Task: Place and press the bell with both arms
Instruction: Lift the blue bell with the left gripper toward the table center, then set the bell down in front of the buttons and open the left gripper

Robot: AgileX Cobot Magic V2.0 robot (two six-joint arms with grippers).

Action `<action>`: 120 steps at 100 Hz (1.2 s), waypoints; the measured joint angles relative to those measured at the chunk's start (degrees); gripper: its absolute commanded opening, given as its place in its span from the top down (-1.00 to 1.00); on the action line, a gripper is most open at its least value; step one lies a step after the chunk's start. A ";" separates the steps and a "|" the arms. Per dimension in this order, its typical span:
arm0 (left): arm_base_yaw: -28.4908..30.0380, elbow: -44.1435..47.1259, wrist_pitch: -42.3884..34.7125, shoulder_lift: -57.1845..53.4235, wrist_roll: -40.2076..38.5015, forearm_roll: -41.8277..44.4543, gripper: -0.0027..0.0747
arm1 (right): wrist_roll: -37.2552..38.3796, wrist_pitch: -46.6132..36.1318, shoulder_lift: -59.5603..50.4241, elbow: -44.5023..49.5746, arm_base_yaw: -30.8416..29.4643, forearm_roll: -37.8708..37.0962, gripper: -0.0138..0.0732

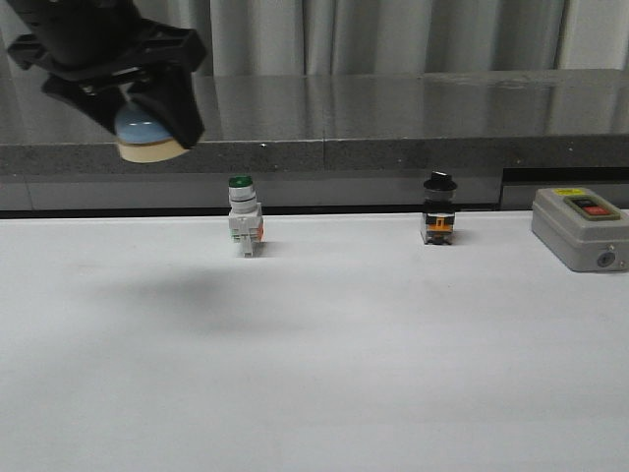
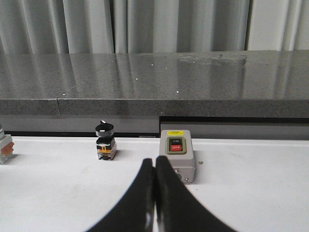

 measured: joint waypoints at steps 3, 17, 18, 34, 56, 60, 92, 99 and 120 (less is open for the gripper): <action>-1.36 0.02 0.00 0.12 0.00 0.00 0.43 | 0.00 0.00 0.00 0.00 0.00 0.00 0.82; -7.81 -0.12 -1.97 1.93 0.11 0.00 0.43 | 0.00 0.00 0.00 0.00 0.00 0.00 0.82; -8.10 -0.12 -2.10 2.10 0.11 0.00 0.43 | 0.00 0.00 0.00 0.00 0.00 0.00 0.82; -13.04 -0.37 -5.19 6.42 0.24 0.00 0.43 | 0.00 0.00 0.00 0.00 0.00 0.00 0.82; -16.19 -3.77 -6.16 14.12 0.33 0.00 0.43 | 0.00 0.00 0.00 0.00 0.00 0.00 0.82; -16.45 -4.15 -6.29 15.18 0.33 0.00 0.43 | 0.00 0.00 0.00 0.00 0.00 0.00 0.82; -17.11 -4.95 -6.54 19.65 0.33 -0.44 0.36 | 0.00 0.00 0.00 0.00 0.00 0.00 0.82; -17.11 -4.95 -6.54 19.79 0.33 -0.54 0.18 | 0.00 0.00 0.00 0.00 0.00 0.00 0.82; -17.11 -5.06 -6.33 19.93 0.33 -0.65 -0.46 | 0.00 0.00 0.00 0.00 0.00 0.00 0.82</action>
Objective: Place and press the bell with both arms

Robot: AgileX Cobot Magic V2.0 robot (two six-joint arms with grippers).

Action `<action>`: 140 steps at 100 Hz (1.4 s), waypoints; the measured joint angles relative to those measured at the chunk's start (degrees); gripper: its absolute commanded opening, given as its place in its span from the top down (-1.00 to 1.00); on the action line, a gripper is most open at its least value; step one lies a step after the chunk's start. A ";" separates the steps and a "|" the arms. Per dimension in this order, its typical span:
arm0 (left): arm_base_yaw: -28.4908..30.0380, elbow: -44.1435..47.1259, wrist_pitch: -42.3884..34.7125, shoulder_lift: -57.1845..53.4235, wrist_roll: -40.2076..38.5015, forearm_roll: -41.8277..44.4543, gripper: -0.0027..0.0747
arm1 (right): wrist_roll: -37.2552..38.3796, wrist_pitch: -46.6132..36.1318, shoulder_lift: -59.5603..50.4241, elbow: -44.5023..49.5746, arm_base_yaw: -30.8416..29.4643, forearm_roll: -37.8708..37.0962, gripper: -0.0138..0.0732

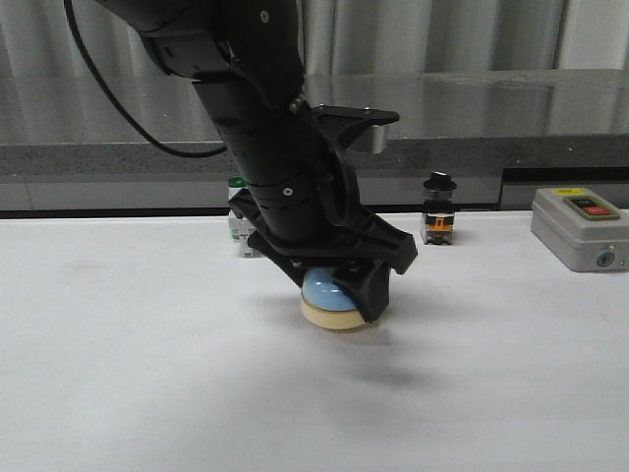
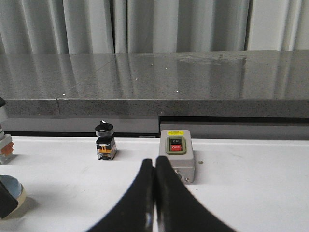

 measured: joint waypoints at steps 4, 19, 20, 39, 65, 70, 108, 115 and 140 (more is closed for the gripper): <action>0.00 -0.08 0.00 0.00 0.00 0.00 -0.49 | 0.00 0.00 0.00 0.00 0.00 0.00 0.82; 0.00 -0.13 0.13 0.00 0.00 -0.53 -0.51 | 0.00 0.00 0.00 0.00 0.00 0.00 0.82; 0.00 -0.13 0.21 0.00 0.00 -0.55 -0.51 | 0.00 0.00 0.00 0.00 0.00 0.00 0.82; 0.00 -0.13 0.48 0.00 0.00 -0.97 -0.57 | 0.00 0.00 0.00 0.00 0.00 0.00 0.82; 0.00 -0.13 0.11 -1.93 0.00 -1.07 -0.57 | 0.00 0.00 0.00 0.00 0.00 0.00 0.82; 0.00 -0.13 -0.19 -3.35 0.00 -1.07 -0.57 | 0.00 0.00 0.00 0.00 0.00 0.00 0.82; 4.68 5.12 -7.95 -19.90 -1.59 -1.81 -0.56 | 0.00 0.00 0.00 0.00 0.00 0.00 0.82; 6.95 7.96 -9.32 -23.28 -1.73 -1.81 -0.56 | 0.00 0.00 0.00 0.00 0.00 0.00 0.82; 17.03 20.21 -13.56 -36.27 -1.92 -3.10 -0.56 | 0.00 0.00 0.00 0.00 0.00 0.00 0.82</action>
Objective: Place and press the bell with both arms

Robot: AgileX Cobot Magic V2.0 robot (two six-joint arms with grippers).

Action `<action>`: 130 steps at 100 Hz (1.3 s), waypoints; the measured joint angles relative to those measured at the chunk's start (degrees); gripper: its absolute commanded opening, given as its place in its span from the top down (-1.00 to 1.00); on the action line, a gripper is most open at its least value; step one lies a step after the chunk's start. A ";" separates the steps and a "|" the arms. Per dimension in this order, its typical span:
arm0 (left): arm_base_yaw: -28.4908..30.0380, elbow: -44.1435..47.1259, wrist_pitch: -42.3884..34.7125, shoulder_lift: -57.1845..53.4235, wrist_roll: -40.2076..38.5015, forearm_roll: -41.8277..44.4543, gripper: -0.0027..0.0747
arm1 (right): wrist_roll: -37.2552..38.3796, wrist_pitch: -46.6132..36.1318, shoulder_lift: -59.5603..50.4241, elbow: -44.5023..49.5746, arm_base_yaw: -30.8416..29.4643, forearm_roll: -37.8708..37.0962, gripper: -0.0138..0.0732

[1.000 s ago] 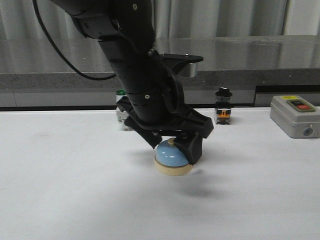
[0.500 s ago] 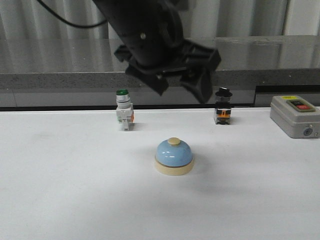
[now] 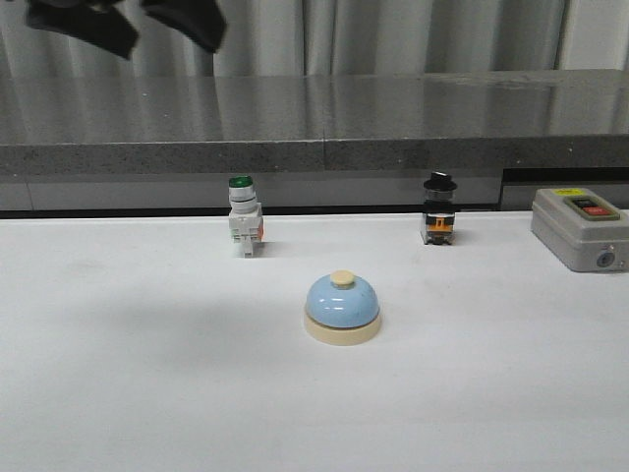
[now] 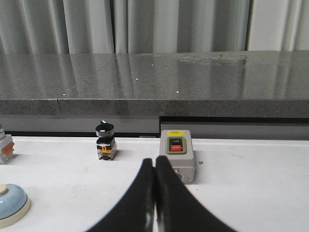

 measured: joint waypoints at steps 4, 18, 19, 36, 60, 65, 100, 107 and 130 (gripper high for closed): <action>1.64 1.85 -0.51 -2.27 0.00 -0.22 -0.56 | 0.00 0.00 0.00 0.00 0.00 0.00 0.82; 5.88 9.53 -3.05 -10.43 0.00 -0.88 -0.55 | 0.00 0.00 0.00 0.00 0.00 0.00 0.82; 6.02 10.34 -3.44 -10.86 0.00 -0.88 -0.55 | 0.00 0.00 0.00 0.00 0.00 0.00 0.82; 8.34 19.90 -7.09 -22.61 0.00 -1.08 -0.52 | 0.00 0.00 0.00 0.00 0.00 0.00 0.82; 8.79 31.18 -8.32 -39.70 0.00 -1.25 -0.39 | 0.00 0.00 0.00 0.00 0.00 0.00 0.82; 8.79 33.47 -8.32 -43.13 0.00 -1.35 -0.35 | 0.00 0.00 0.00 0.00 0.00 0.00 0.82; 8.79 41.33 -8.32 -59.18 0.00 -1.38 0.33 | 0.00 0.00 0.00 0.00 0.00 0.00 0.82; 8.79 41.60 -8.32 -59.76 0.00 -1.38 0.67 | 0.00 0.00 0.00 0.00 0.00 0.00 0.82; 8.79 41.73 -8.32 -59.76 0.00 -1.38 0.98 | 0.00 0.00 0.00 0.00 0.00 0.00 0.82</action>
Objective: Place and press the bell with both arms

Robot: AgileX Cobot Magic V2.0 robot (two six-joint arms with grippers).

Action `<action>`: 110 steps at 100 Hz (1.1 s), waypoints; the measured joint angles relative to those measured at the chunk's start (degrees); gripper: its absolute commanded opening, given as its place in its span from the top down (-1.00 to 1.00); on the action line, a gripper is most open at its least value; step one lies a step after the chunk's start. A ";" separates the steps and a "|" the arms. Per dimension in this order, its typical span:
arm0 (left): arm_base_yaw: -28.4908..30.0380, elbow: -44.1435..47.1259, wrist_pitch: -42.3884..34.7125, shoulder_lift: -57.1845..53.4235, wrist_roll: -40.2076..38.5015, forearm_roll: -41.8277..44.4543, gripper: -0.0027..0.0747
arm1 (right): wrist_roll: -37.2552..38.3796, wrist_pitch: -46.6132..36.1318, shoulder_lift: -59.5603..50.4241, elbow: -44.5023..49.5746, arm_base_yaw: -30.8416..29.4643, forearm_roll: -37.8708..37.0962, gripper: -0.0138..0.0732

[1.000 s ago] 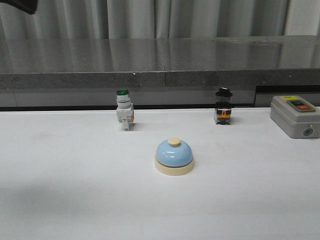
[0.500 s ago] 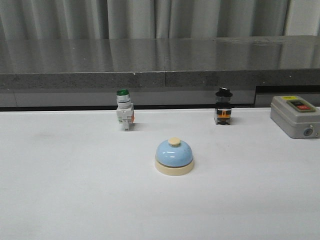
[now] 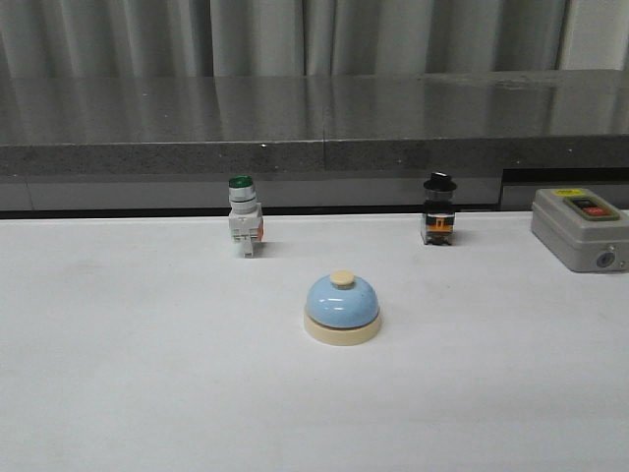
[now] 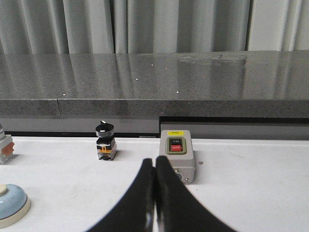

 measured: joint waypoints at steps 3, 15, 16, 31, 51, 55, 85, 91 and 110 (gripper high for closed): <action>0.00 0.00 0.00 0.00 0.00 0.00 0.98 | 0.00 0.00 0.00 0.00 0.00 0.00 0.82; 0.00 0.00 0.00 0.00 0.00 0.00 0.98 | 0.00 0.00 0.00 0.00 0.00 0.00 0.82; 0.00 0.00 0.00 0.00 0.00 0.00 0.98 | 0.00 0.00 0.00 0.00 0.00 0.00 0.82; 0.00 0.00 0.00 0.00 0.00 0.00 0.98 | 0.00 0.00 0.00 0.00 0.00 0.00 0.82; 0.00 0.08 0.00 0.00 0.00 0.00 0.98 | 0.00 0.00 0.00 0.00 0.00 0.00 0.82; 0.00 0.08 0.00 0.00 0.00 0.00 0.98 | 0.00 0.00 0.00 0.00 0.00 0.00 0.82; 0.00 1.05 -1.52 -0.67 0.00 4.82 0.98 | 0.00 0.00 0.00 0.00 0.00 0.00 0.82; 0.11 1.81 -1.63 -1.88 0.00 6.18 0.98 | 0.00 0.00 0.00 0.00 0.00 0.00 0.82; 3.40 6.34 -1.98 -8.63 0.00 7.26 0.98 | 0.00 0.00 0.00 0.00 0.00 0.00 0.82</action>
